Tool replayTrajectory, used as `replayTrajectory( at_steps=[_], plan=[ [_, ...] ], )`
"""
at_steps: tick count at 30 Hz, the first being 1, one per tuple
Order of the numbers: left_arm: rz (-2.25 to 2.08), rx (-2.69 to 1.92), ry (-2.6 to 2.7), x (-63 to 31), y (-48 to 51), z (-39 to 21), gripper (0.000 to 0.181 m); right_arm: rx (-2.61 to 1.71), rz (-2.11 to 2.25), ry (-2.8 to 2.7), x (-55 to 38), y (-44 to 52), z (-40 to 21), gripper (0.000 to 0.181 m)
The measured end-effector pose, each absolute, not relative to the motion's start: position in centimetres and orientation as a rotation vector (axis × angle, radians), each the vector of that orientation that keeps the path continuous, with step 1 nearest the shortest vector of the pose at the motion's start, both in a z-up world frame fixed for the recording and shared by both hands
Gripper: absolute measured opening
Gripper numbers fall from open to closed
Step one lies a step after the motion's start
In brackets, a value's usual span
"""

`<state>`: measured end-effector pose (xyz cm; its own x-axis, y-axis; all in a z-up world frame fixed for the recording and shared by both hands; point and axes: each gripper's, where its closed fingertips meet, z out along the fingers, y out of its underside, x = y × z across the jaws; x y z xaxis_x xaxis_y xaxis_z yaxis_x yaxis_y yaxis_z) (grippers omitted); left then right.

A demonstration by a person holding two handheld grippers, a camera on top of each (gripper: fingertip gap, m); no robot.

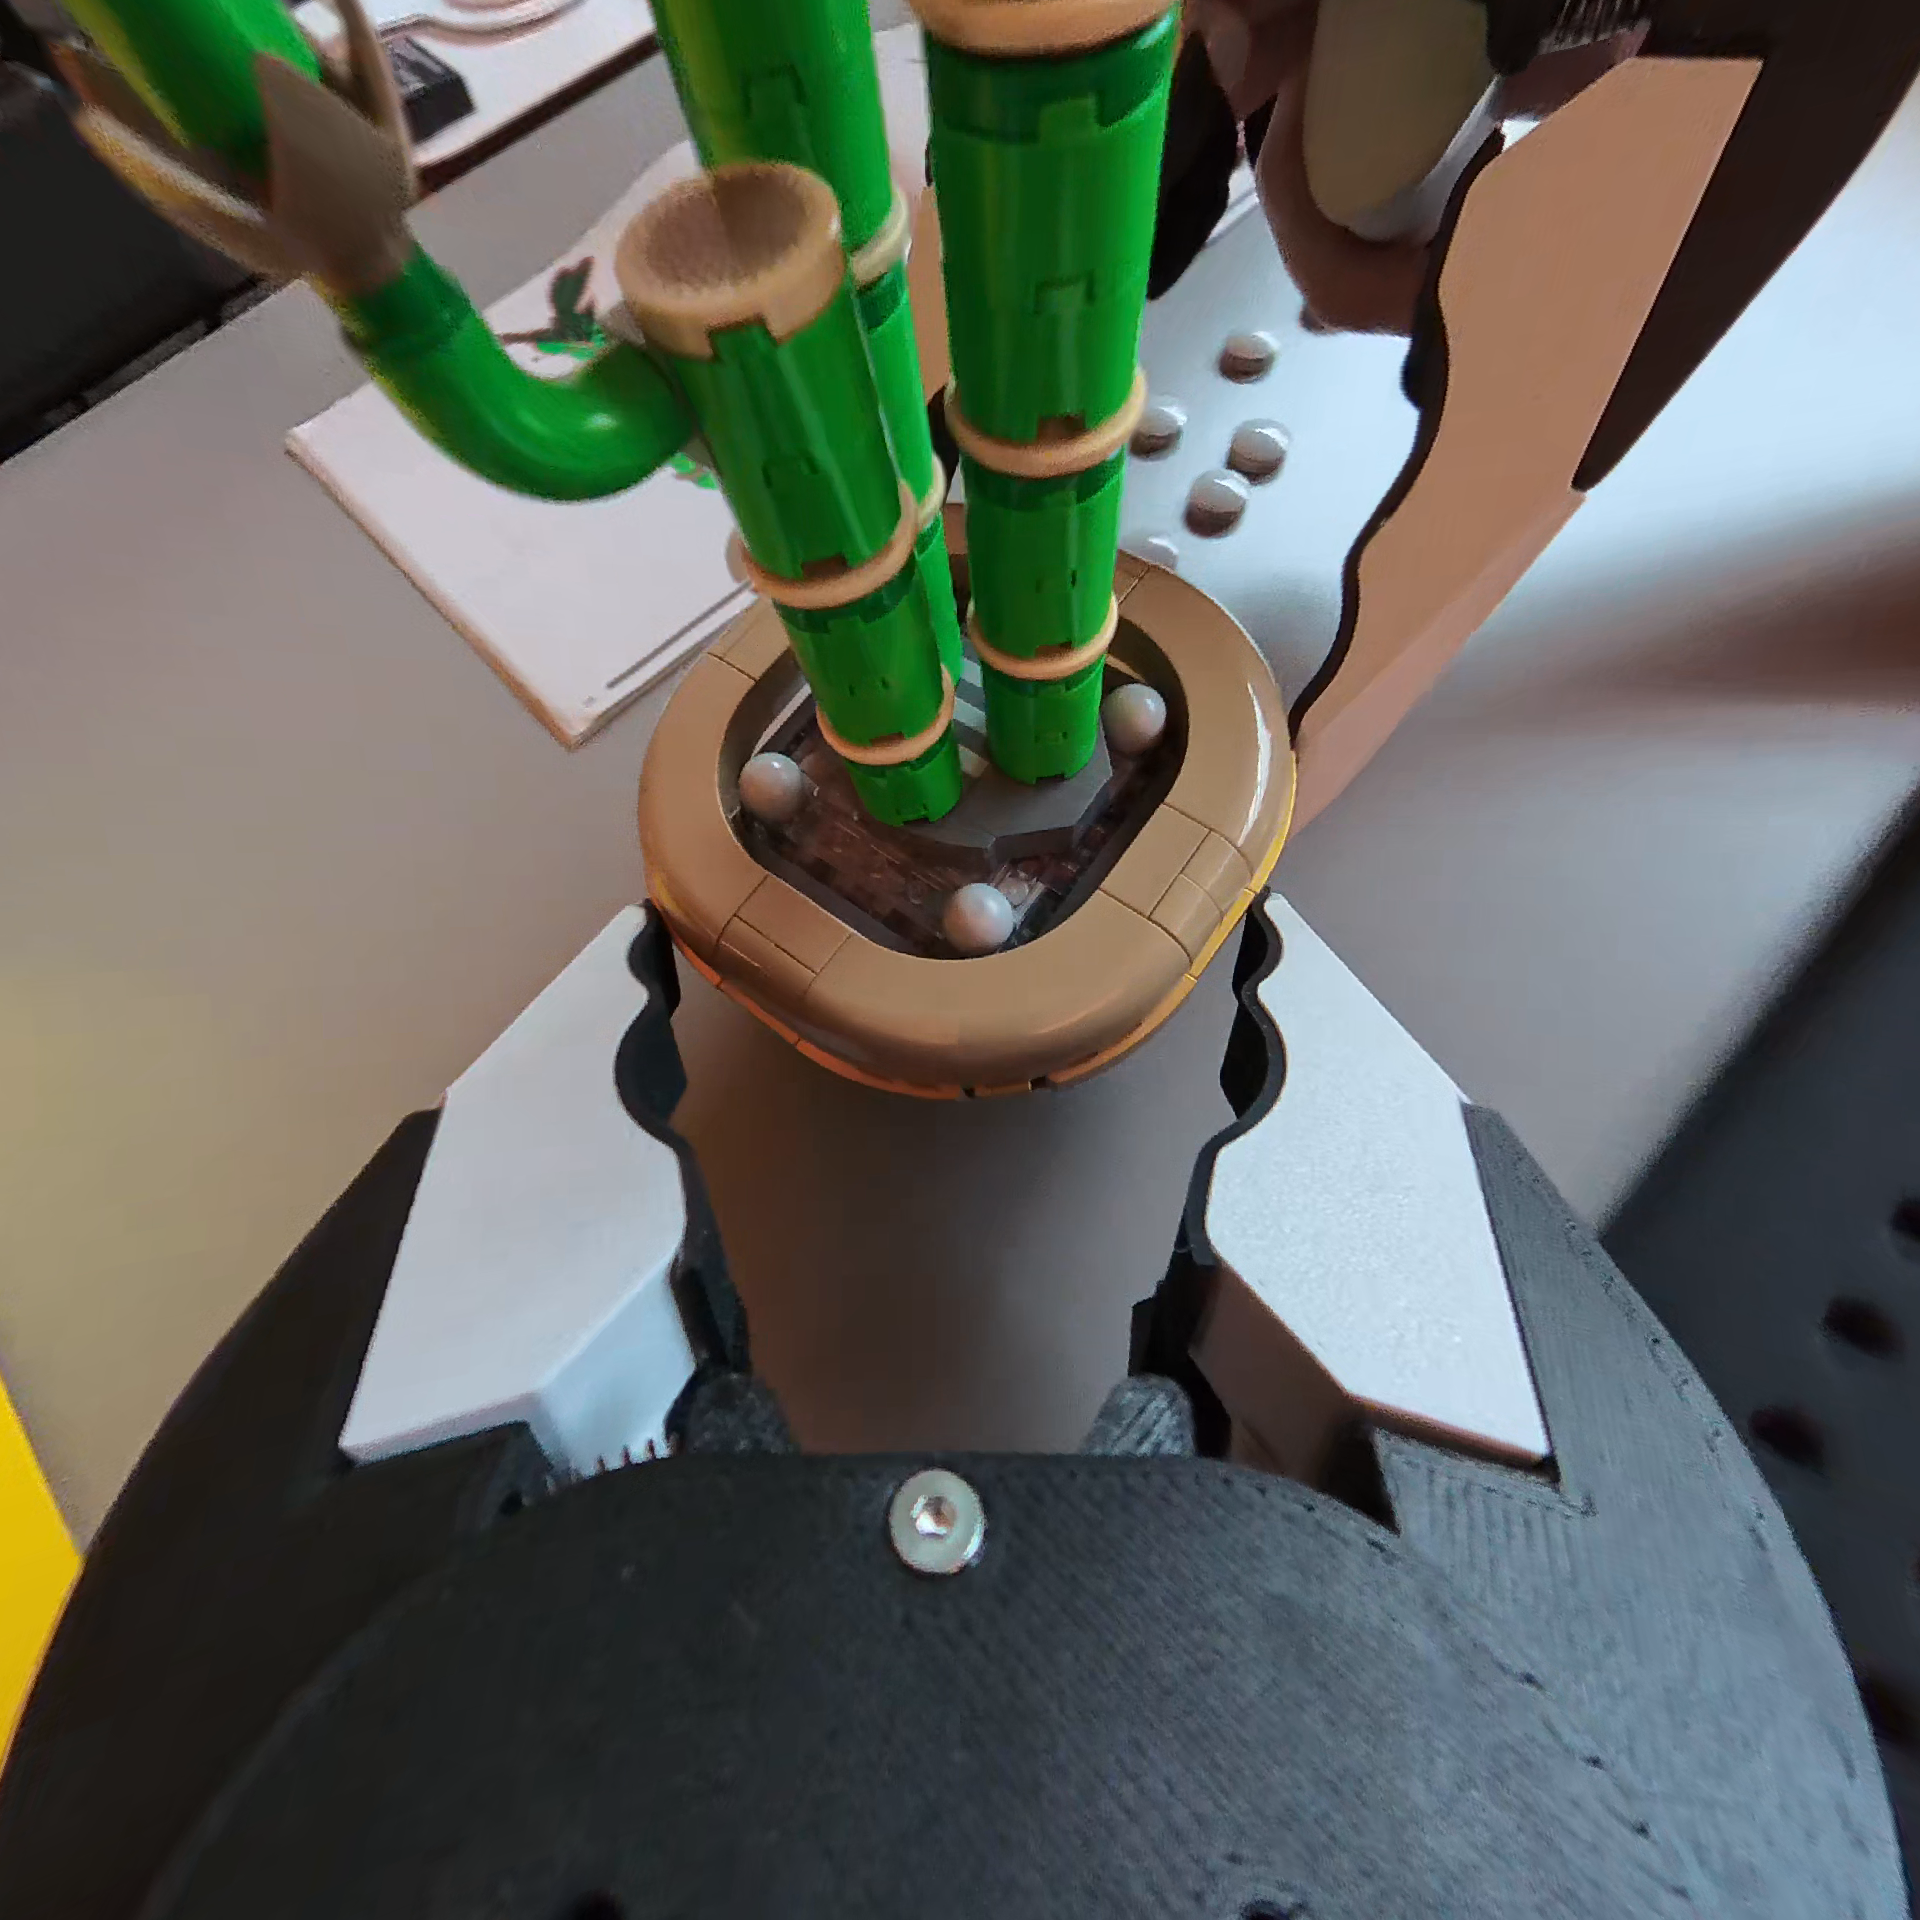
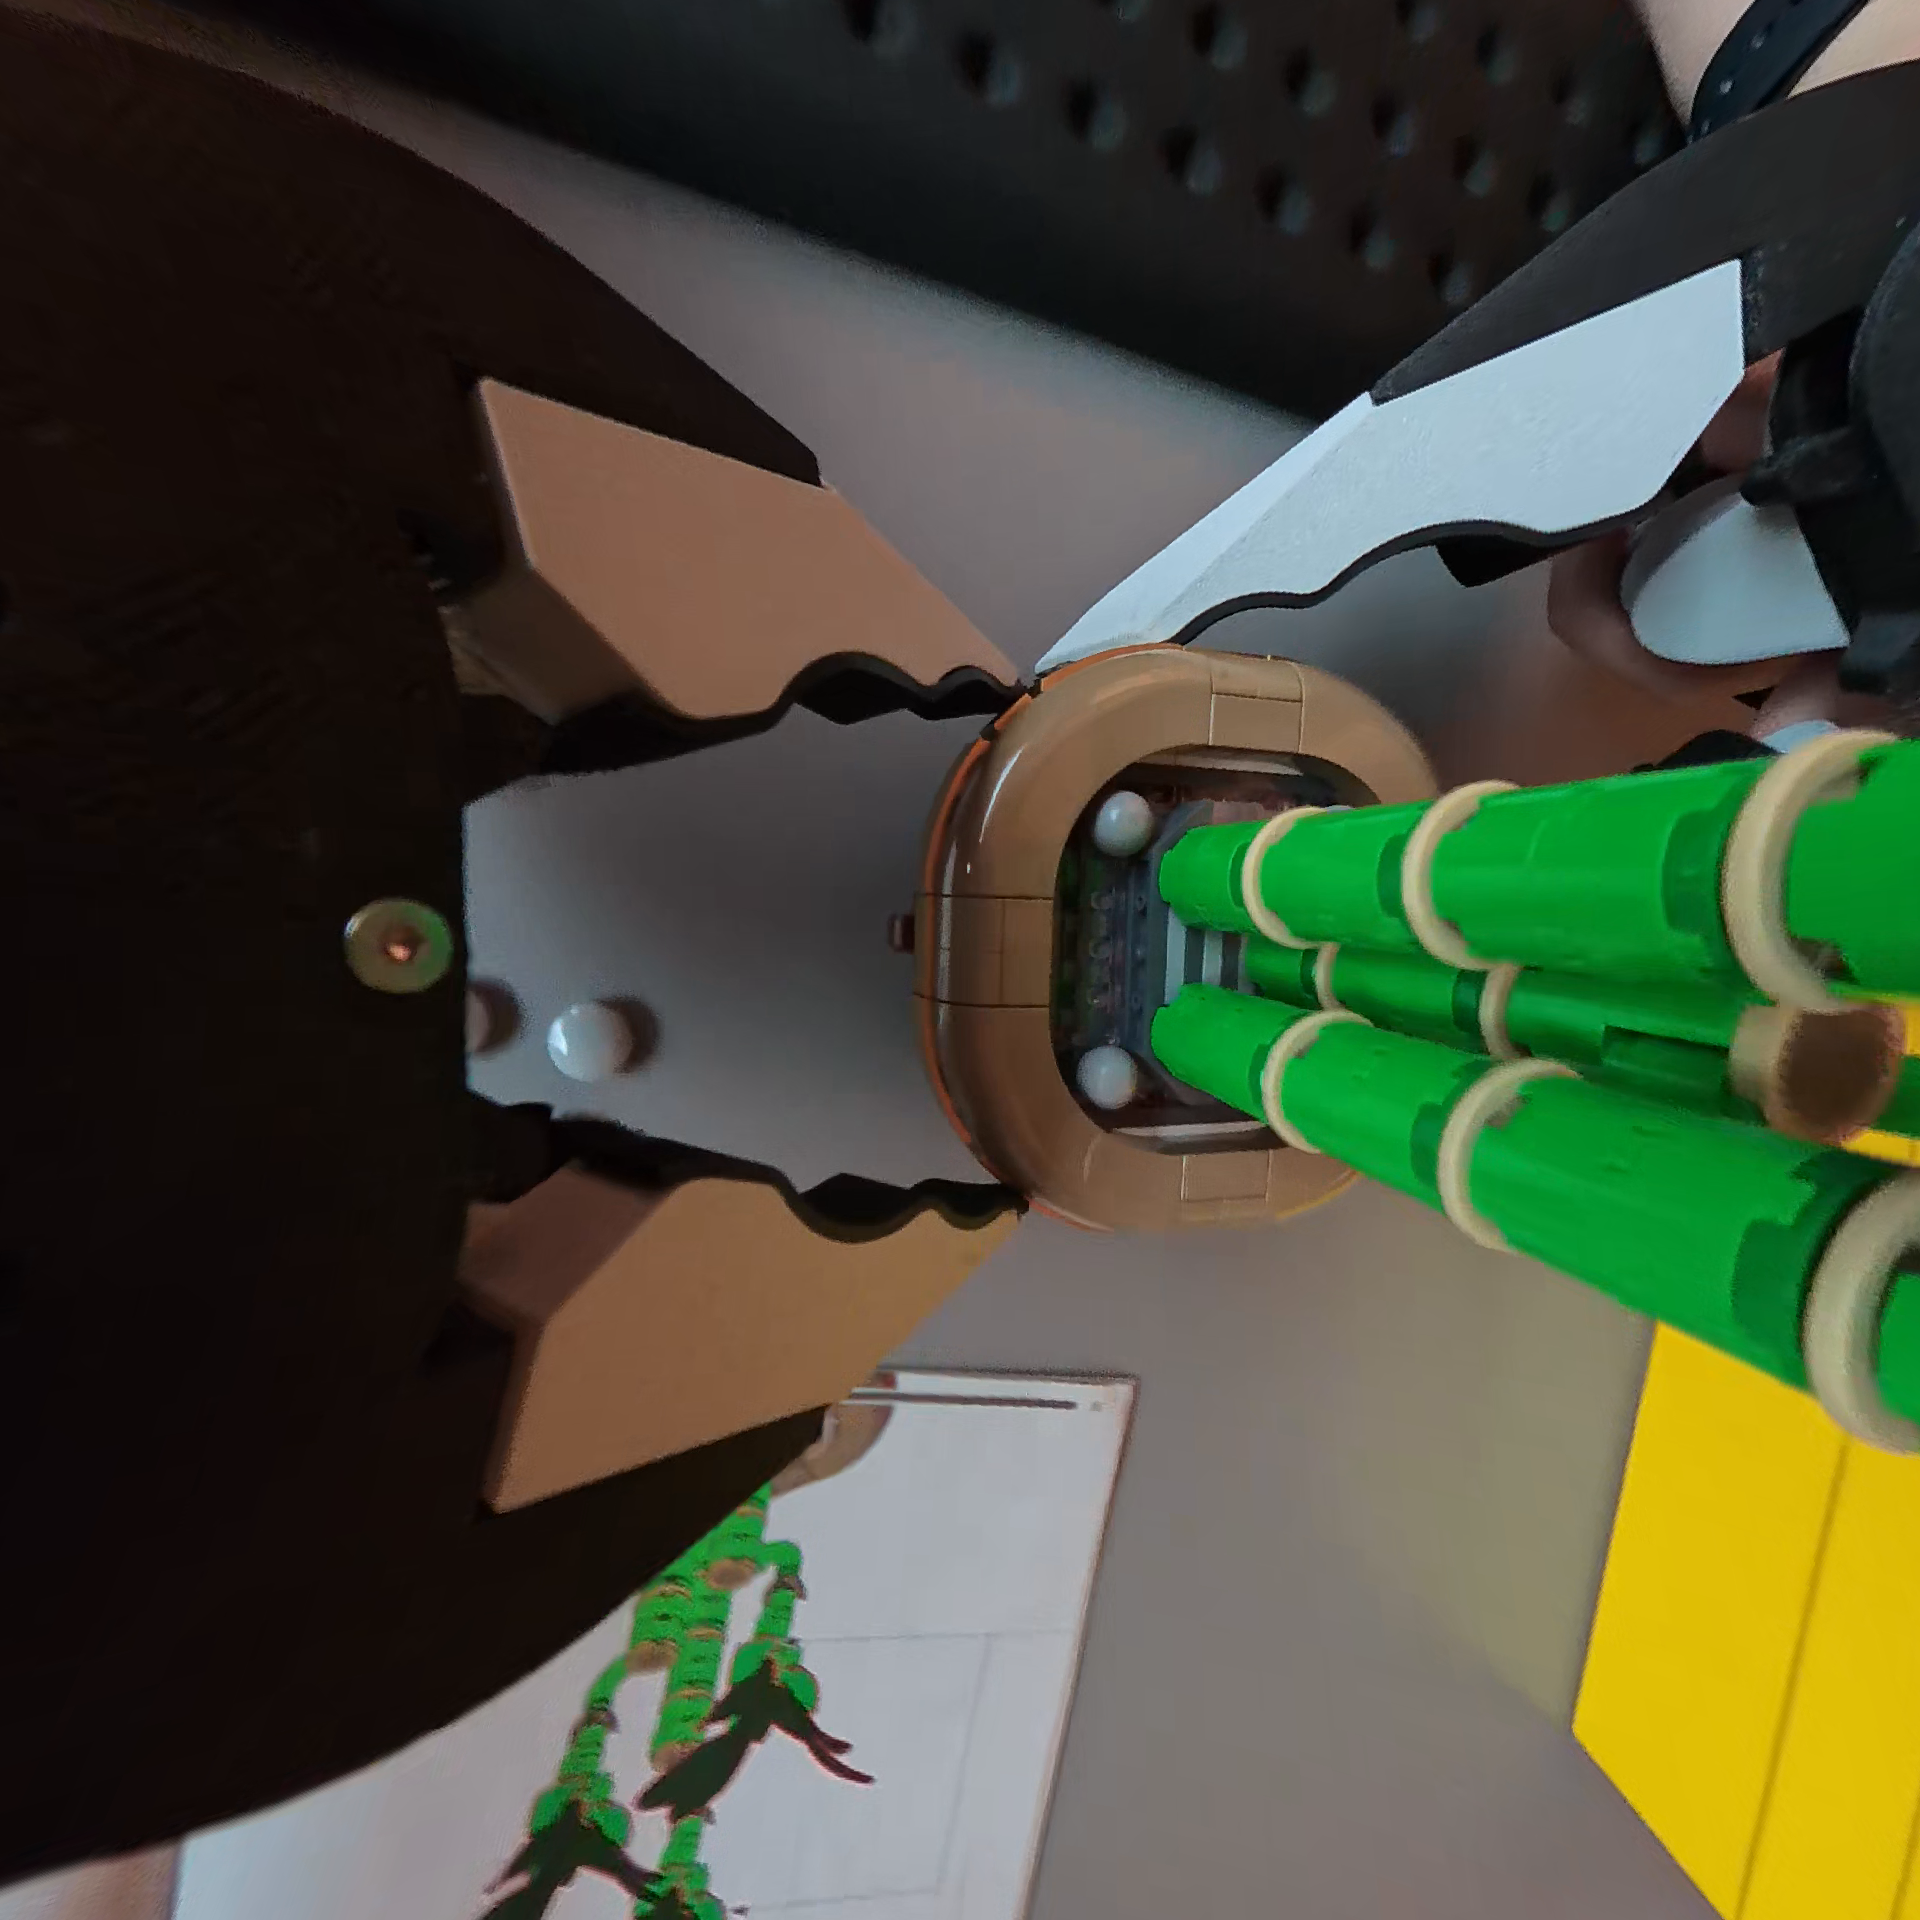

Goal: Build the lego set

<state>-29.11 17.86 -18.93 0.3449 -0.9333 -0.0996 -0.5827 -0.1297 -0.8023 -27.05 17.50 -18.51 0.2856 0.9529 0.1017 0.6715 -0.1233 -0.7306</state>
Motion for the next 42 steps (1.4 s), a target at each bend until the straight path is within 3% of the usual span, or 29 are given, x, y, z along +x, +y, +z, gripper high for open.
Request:
replayTrajectory(
  at_steps=[19,24,29,34,39,41,42],
  plan=[
    [-0.654,-1.693,1.512,-27.6,17.9,-20.5,0.108,-1.928,0.482,-1.220,-25.8,17.3,-20.0,0.091],
    [-0.653,-1.666,1.490,-27.6,17.4,-20.2,0.114,-1.812,0.442,-1.163,-22.9,16.6,-16.4,0.094],
    [-0.699,-1.637,1.390,-28.4,17.6,-18.5,0.111,-1.853,0.503,-1.095,-18.5,12.8,-17.2,0.058],
    [-0.732,-1.622,1.296,-29.1,18.3,-16.9,0.109,-2.075,0.498,-1.001,-16.8,11.5,-21.1,0.040],
    [-0.728,-1.633,1.255,-29.8,18.8,-16.7,0.106,-2.086,0.540,-1.027,-17.9,11.2,-21.8,0.034],
    [-0.762,-1.659,1.245,-29.8,18.9,-16.9,0.107,-2.068,0.505,-1.055,-18.0,11.2,-21.9,0.015],
    [-0.773,-1.667,1.243,-29.8,18.9,-17.0,0.107,-2.066,0.500,-1.059,-18.0,11.2,-21.9,0.015]
  ],
)
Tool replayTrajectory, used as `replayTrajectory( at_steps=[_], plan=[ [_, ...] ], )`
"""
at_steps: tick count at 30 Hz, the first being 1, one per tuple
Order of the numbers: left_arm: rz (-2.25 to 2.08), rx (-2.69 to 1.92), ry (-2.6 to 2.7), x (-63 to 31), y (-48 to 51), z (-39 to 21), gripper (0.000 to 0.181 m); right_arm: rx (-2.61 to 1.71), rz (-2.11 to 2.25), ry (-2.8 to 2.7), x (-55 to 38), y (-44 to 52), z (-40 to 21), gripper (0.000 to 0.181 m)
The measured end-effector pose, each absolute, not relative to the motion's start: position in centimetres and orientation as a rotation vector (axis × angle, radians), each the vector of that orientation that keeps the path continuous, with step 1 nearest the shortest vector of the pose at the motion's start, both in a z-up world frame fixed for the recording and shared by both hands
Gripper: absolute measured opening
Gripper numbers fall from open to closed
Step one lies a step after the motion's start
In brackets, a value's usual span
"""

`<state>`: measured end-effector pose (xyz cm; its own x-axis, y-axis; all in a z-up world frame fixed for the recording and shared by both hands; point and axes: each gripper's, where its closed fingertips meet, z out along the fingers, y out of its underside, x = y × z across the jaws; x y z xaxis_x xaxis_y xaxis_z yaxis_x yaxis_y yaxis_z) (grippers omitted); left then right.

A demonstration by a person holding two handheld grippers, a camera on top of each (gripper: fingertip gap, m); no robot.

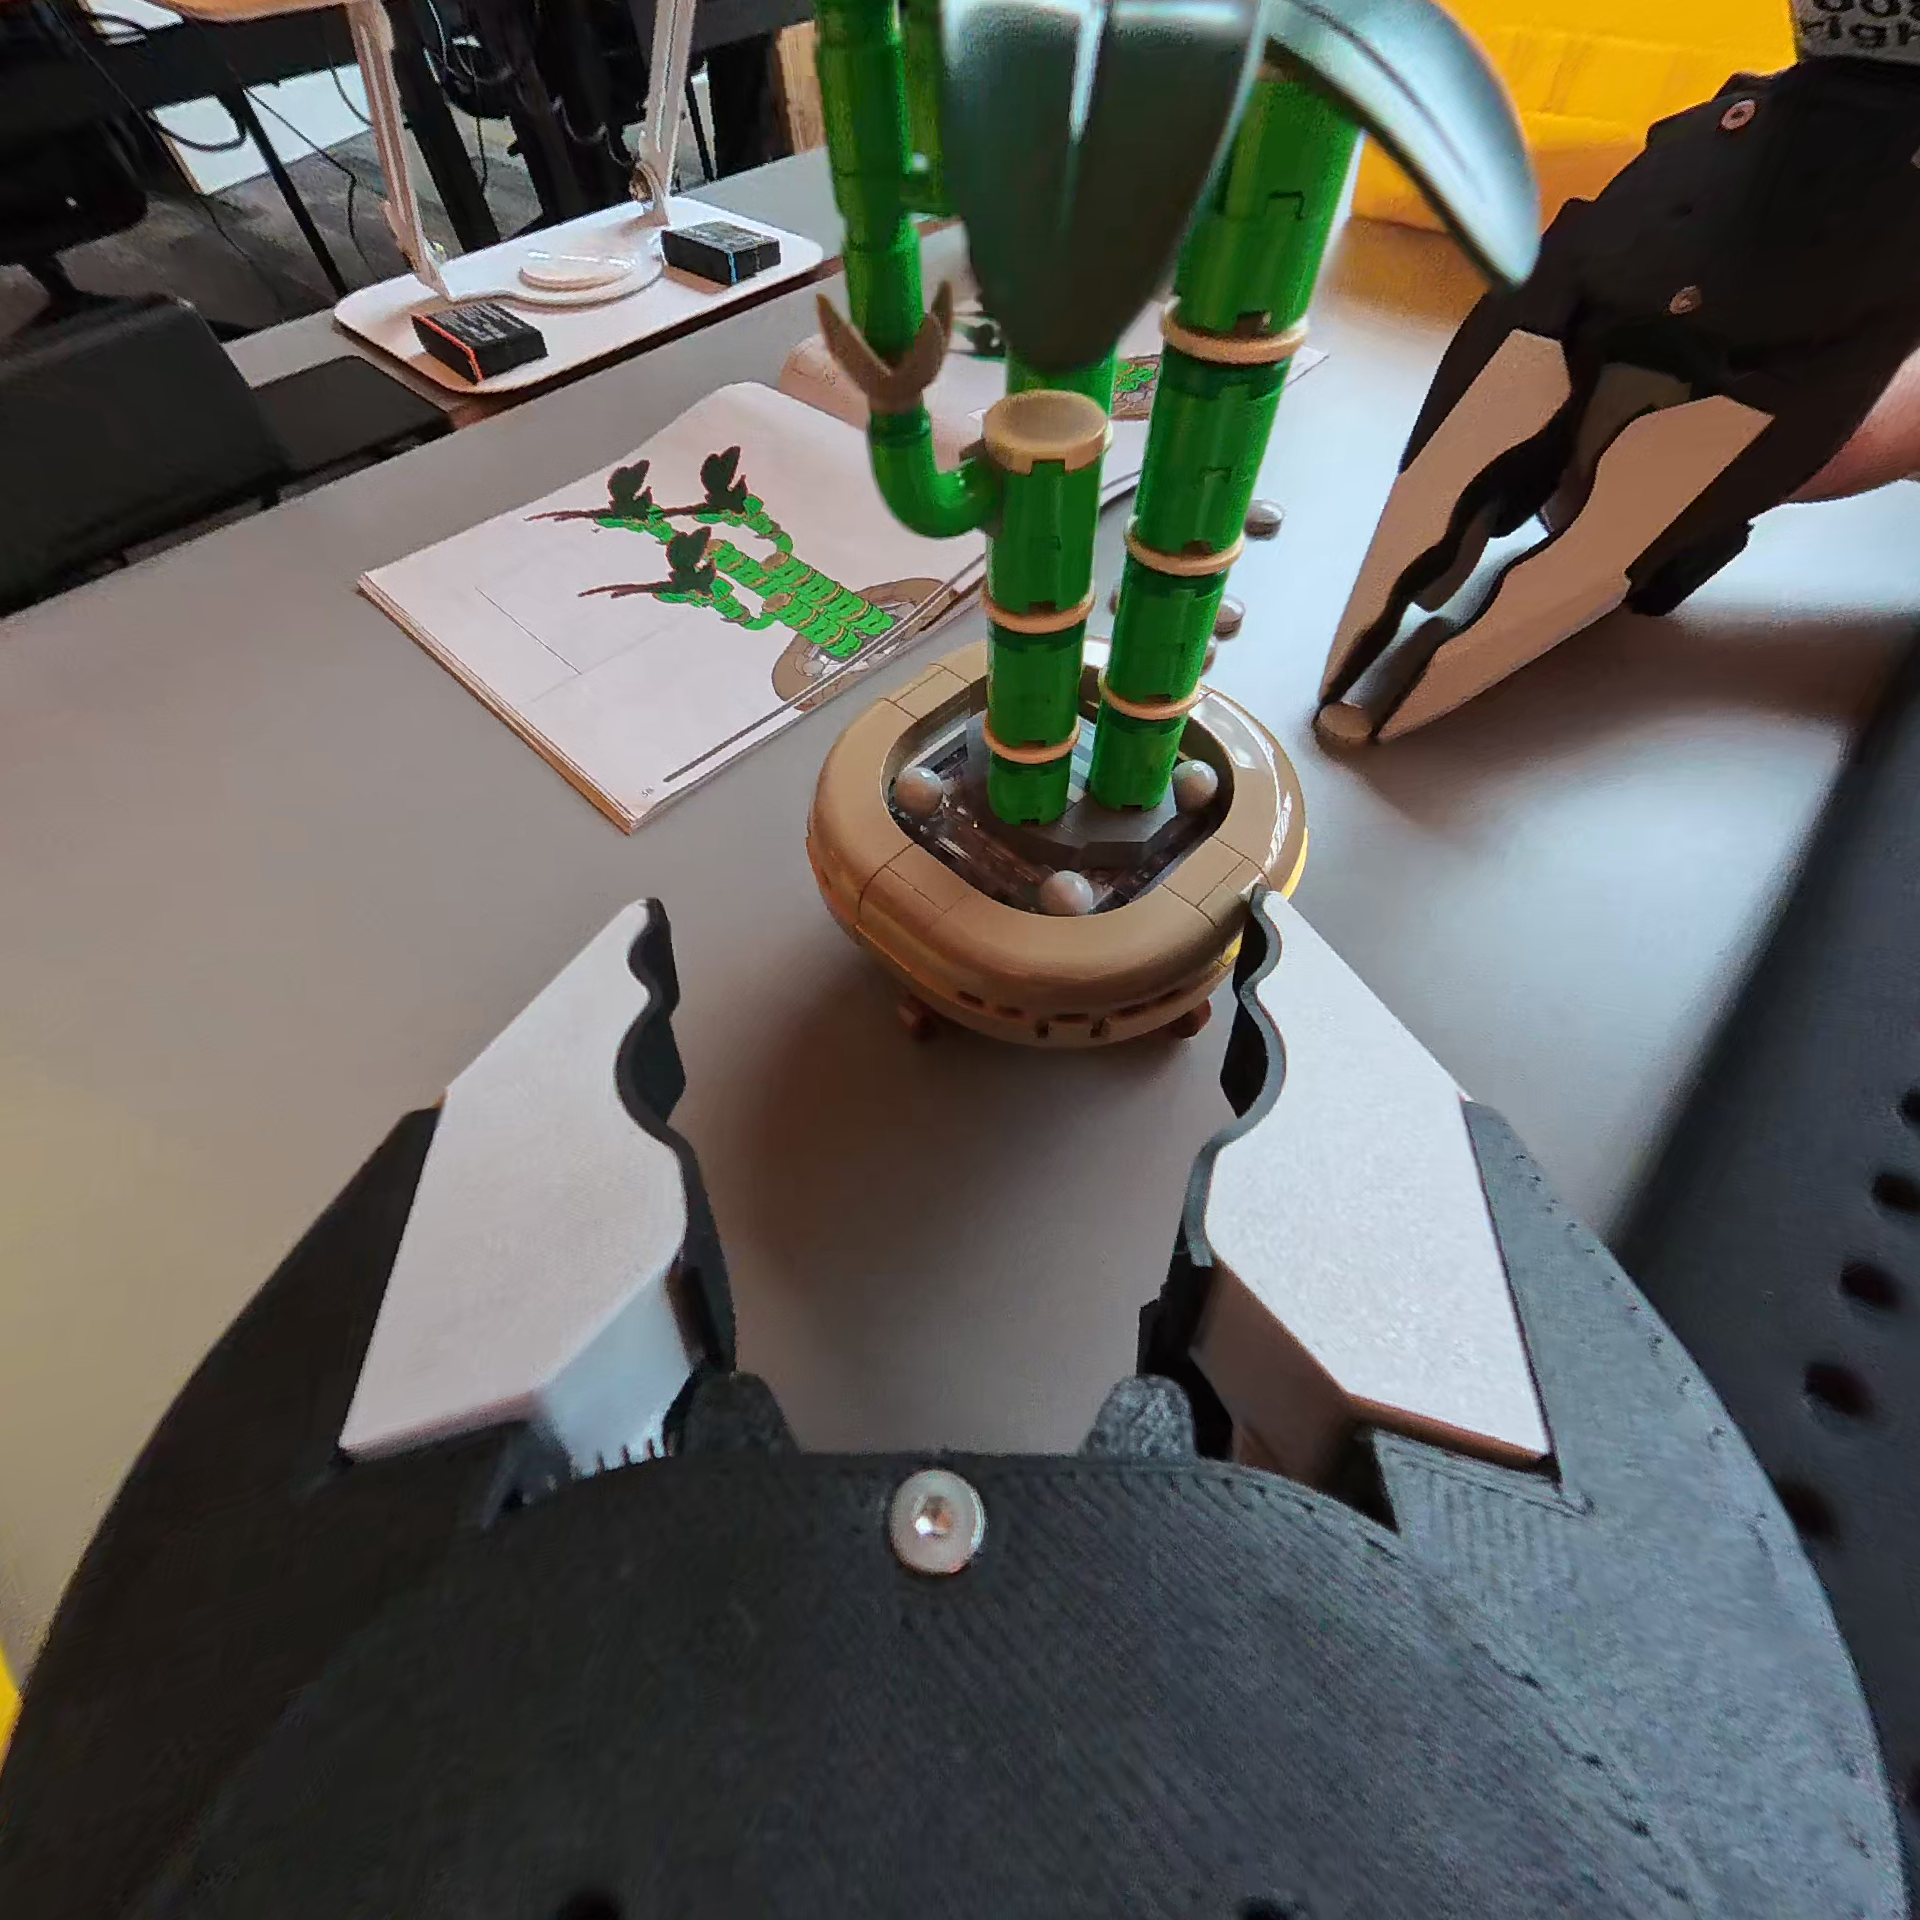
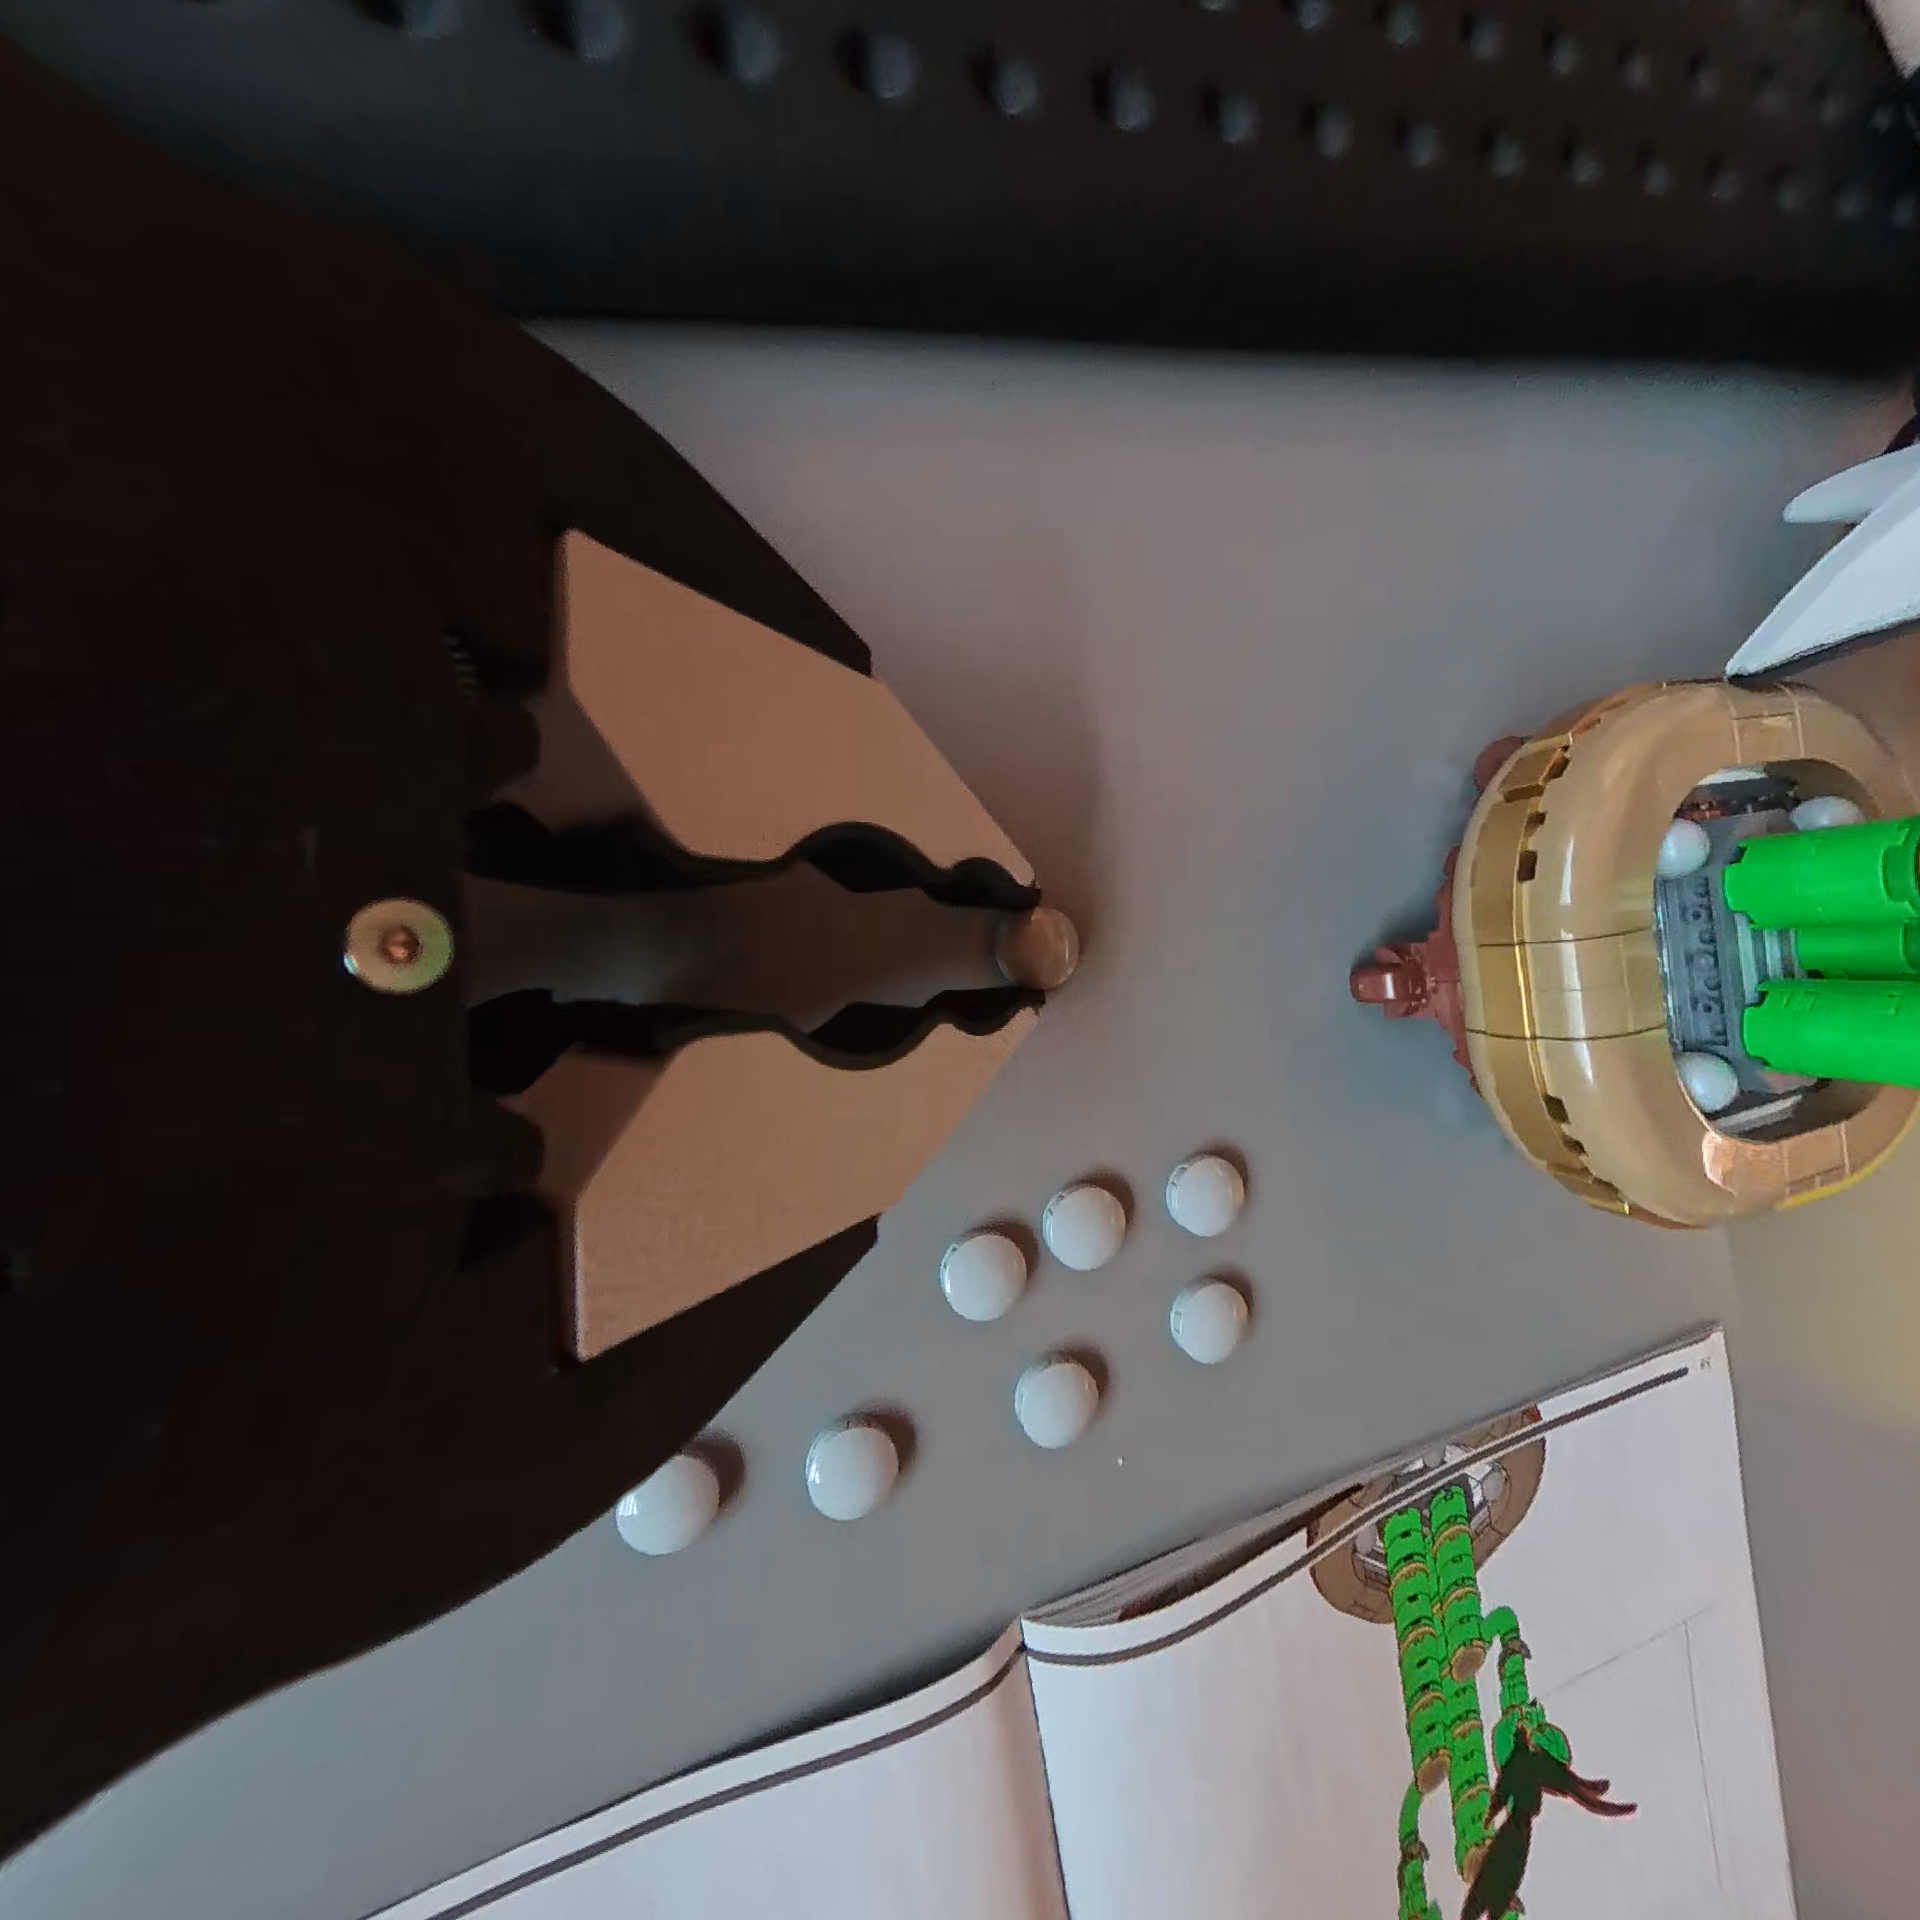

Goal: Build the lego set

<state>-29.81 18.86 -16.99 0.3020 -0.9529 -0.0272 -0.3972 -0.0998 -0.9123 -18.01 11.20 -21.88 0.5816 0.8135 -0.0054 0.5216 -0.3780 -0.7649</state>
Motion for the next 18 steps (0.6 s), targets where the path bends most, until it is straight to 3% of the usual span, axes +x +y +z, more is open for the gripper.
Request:
replayTrajectory(
  at_steps=[4,9,18],
  plan=[
    [-0.771,-1.657,1.252,-29.8,18.9,-16.9,0.106,-2.025,0.486,-1.077,-18.4,11.3,-20.9,0.014],
    [-0.800,-1.659,1.260,-29.6,18.9,-17.0,0.106,-1.791,0.539,-1.067,-22.5,13.4,-13.3,0.014],
    [-0.808,-1.657,1.253,-29.7,18.9,-17.1,0.105,-1.958,0.567,-1.135,-25.2,16.4,-15.9,0.014]
  ],
)
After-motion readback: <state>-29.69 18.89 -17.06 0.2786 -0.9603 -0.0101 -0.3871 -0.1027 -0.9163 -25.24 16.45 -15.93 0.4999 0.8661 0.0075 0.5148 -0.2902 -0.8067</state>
